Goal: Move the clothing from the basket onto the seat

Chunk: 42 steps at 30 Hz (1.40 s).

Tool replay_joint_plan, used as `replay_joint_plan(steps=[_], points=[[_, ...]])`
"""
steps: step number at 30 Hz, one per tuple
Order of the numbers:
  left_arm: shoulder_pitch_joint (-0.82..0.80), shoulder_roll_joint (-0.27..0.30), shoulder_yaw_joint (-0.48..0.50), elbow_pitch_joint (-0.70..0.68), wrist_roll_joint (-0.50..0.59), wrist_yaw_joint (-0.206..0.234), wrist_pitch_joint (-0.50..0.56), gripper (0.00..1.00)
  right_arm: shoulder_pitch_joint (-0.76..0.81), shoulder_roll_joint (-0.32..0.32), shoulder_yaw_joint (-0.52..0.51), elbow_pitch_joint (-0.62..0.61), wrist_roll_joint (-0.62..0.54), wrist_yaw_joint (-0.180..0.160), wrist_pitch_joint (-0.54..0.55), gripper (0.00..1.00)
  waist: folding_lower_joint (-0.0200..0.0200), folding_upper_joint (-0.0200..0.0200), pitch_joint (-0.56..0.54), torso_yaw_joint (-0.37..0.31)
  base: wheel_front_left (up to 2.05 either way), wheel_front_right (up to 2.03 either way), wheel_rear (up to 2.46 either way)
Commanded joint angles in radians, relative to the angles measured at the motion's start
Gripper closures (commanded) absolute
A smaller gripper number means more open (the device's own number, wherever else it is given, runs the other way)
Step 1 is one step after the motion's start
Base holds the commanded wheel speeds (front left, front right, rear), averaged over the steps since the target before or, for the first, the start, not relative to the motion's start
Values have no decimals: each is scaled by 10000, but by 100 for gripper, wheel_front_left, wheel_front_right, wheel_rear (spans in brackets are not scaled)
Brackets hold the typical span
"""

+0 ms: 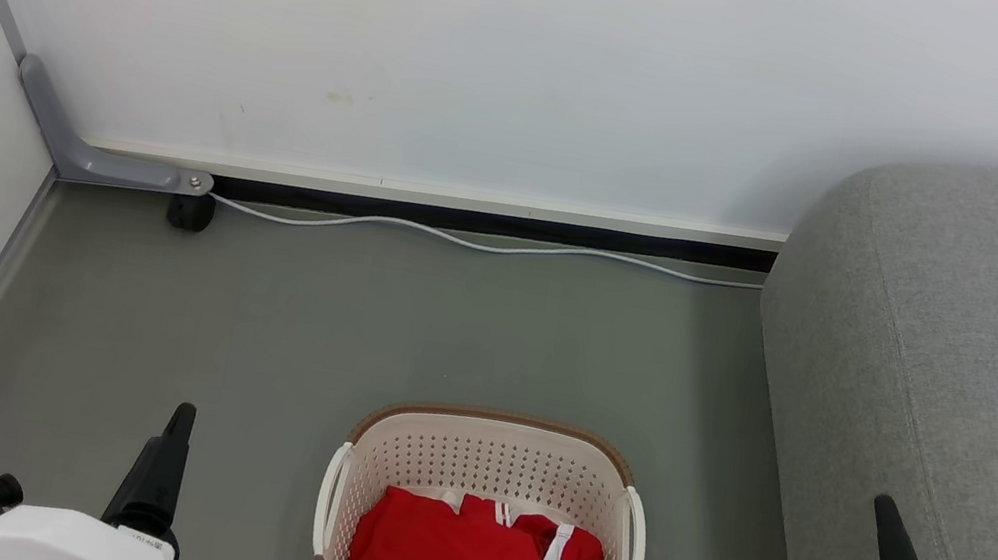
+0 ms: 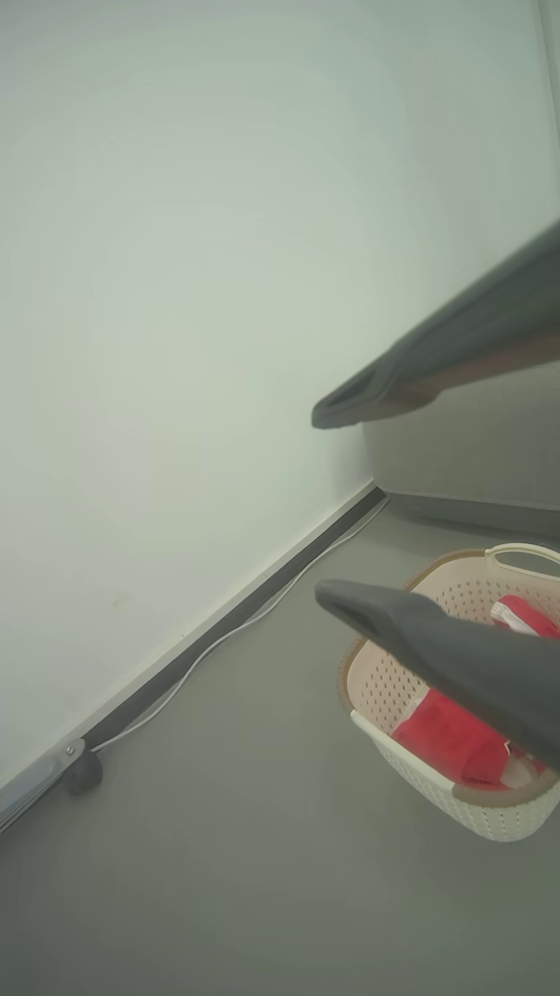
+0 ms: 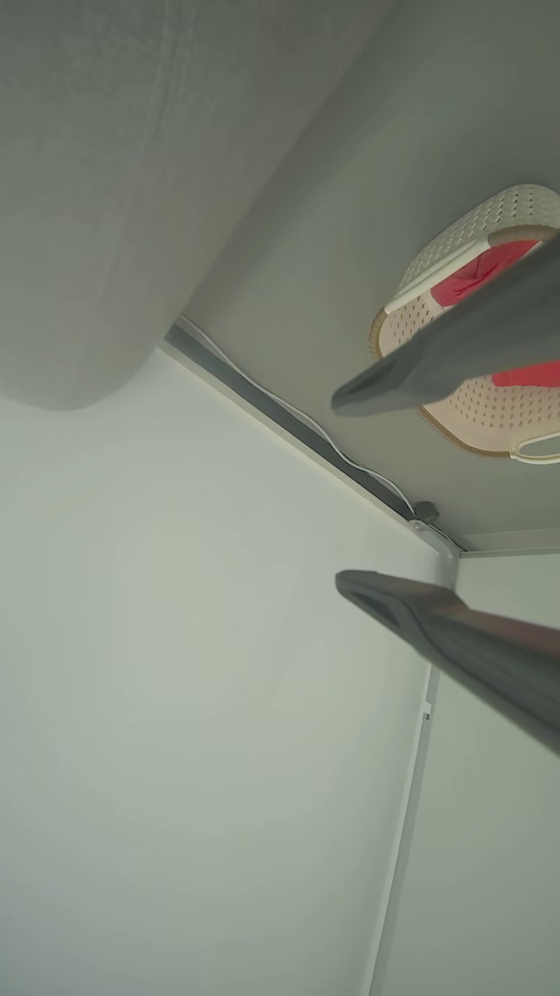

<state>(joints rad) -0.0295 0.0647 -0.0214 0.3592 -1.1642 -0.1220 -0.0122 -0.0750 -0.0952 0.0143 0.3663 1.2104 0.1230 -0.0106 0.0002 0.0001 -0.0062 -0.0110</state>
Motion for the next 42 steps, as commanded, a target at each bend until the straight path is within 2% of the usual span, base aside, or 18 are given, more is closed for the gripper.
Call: replay_joint_plan(steps=[1, 12, 42], points=[[-571, 206, 62, -224, 409, -31, -155, 0, -529, -238, 172, -204, -446, 46, -172, 0, -1, -1, -3, -6, 0, 0, 0], [-643, 276, -44, -186, 2001, -39, -478, 0, -660, -348, 438, -158, -2136, 50, -495, 0, -1, -1, -39, -79, 0, 0, 0], [-969, 622, -482, -18, 5369, -59, -1329, 0, -1142, -796, 1204, 19, -5452, 62, -1345, 0, -1, -1, -81, -220, 0, 0, 0]])
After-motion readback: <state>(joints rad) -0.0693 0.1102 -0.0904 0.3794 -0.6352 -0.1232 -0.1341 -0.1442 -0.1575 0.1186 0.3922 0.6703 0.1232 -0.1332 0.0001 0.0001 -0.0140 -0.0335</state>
